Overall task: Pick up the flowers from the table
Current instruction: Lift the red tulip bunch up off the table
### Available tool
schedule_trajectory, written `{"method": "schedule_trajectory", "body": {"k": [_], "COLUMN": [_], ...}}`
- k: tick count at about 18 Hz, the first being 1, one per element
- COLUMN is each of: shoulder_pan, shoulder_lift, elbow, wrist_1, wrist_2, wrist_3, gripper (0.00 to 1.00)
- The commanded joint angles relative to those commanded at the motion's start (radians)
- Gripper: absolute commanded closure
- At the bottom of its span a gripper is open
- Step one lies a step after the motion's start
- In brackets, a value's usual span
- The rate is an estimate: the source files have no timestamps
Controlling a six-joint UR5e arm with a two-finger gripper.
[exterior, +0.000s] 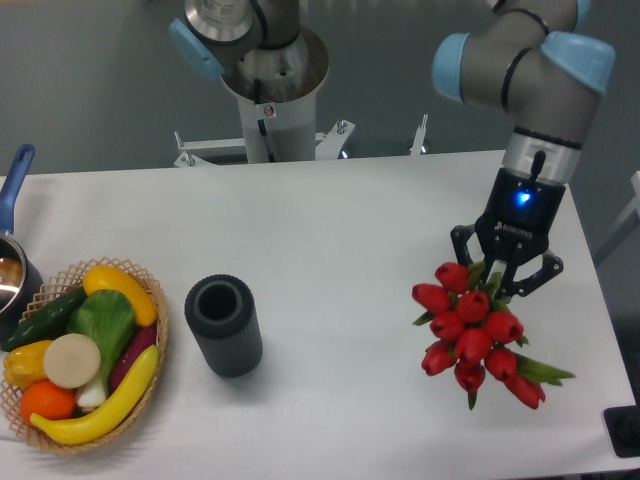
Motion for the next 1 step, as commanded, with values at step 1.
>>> {"method": "schedule_trajectory", "body": {"k": [1], "shoulder_pan": [0.002], "shoulder_lift": [0.0], "elbow": [0.0], "wrist_1": [0.0], "wrist_2": [-0.018], "wrist_3": [0.0], "gripper": [0.91]}}
